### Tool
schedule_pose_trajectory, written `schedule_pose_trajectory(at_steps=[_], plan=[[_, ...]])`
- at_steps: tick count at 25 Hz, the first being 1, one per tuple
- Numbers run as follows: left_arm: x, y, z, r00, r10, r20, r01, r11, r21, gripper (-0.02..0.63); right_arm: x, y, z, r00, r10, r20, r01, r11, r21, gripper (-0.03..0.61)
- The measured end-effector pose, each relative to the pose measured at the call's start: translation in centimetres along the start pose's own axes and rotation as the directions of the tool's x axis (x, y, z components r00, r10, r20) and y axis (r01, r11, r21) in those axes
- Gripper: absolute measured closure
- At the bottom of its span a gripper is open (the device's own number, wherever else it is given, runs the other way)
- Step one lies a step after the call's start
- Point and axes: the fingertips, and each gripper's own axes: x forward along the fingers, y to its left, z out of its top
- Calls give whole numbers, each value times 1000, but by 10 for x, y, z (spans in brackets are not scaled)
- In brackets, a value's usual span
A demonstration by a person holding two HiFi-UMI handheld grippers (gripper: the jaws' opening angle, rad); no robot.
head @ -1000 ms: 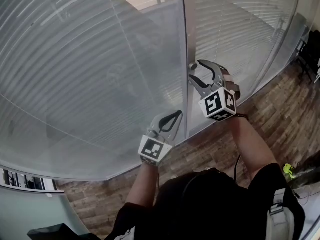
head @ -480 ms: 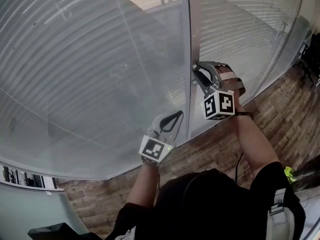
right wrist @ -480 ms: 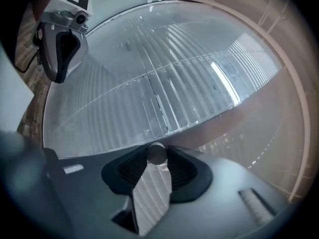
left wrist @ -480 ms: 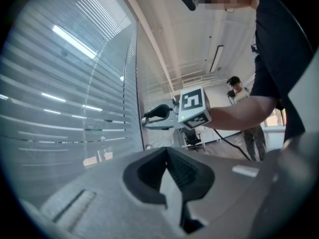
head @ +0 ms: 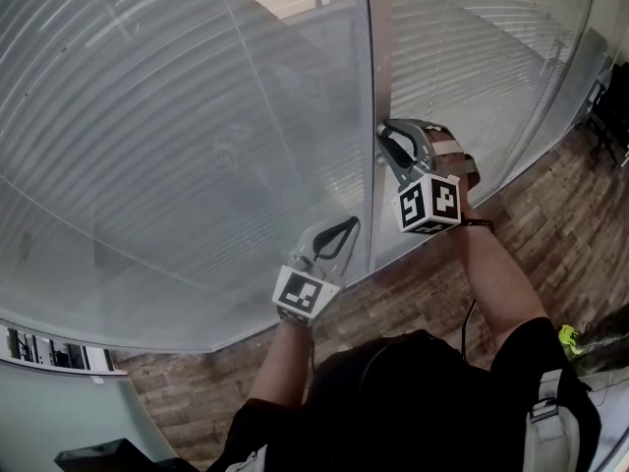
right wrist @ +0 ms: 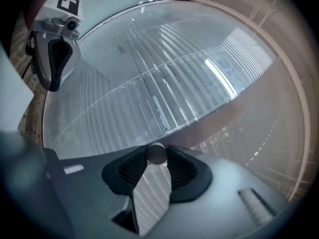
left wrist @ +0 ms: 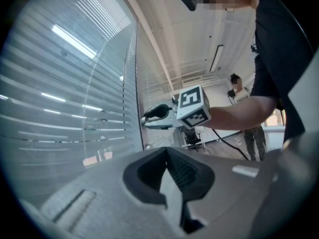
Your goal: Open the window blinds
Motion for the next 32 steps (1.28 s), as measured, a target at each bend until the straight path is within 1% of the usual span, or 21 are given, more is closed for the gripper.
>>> schedule_pose_trajectory(at_steps=[3,5,7,9,11,12,13,14,15,16,20,25,29,32], plan=[[1,0,-1,1000,1,-12,0,1000,6,609,-1,-2,-1,1000,6,9,-7,997,71,453],[0,0,-1,1000,2,-6,-2,1000,2,611,-1,-3,0,1000,15,25,-19,988,155,453],[0,0,0,1000,1,-4,-1,1000,-8,609,-2,-5,0,999,19,40,-29,971,239,453],[0,-1,2,1000,0,1,0,1000,-10,609,-2,-7,-1,998,20,58,-38,940,340,453],[0,0,3,1000,1,0,-1,1000,-6,609,-2,-10,-2,997,16,74,-47,894,446,453],[-1,0,3,1000,0,-9,0,1000,-11,611,-2,-11,-3,997,9,78,-46,876,480,451],[-2,0,2,1000,-1,-16,1,1000,-13,609,-1,-12,-3,997,1,79,-41,866,499,453],[-2,1,1,1000,0,-16,-1,1000,-10,610,-1,-12,-3,997,-4,80,-38,856,515,453],[-2,1,0,1000,3,-11,-3,1000,-3,610,-1,-11,-3,996,-7,86,-41,840,540,453],[-2,2,0,1000,5,-5,-5,1000,2,611,0,-10,-5,995,-7,96,-50,815,578,453],[-2,2,0,1000,4,-5,-4,1000,-4,610,1,-11,-9,991,-11,133,-89,687,722,453],[-1,2,2,1000,1,1,-1,1000,10,609,3,-11,-17,988,-25,150,-114,533,838,453],[-2,-2,6,1000,-10,-19,9,1000,-15,610,2,-14,-16,983,-39,181,-151,399,905,451],[-2,-2,1,1000,-6,-18,6,1000,-11,609,1,-15,-18,980,-54,194,-172,275,946,451]])
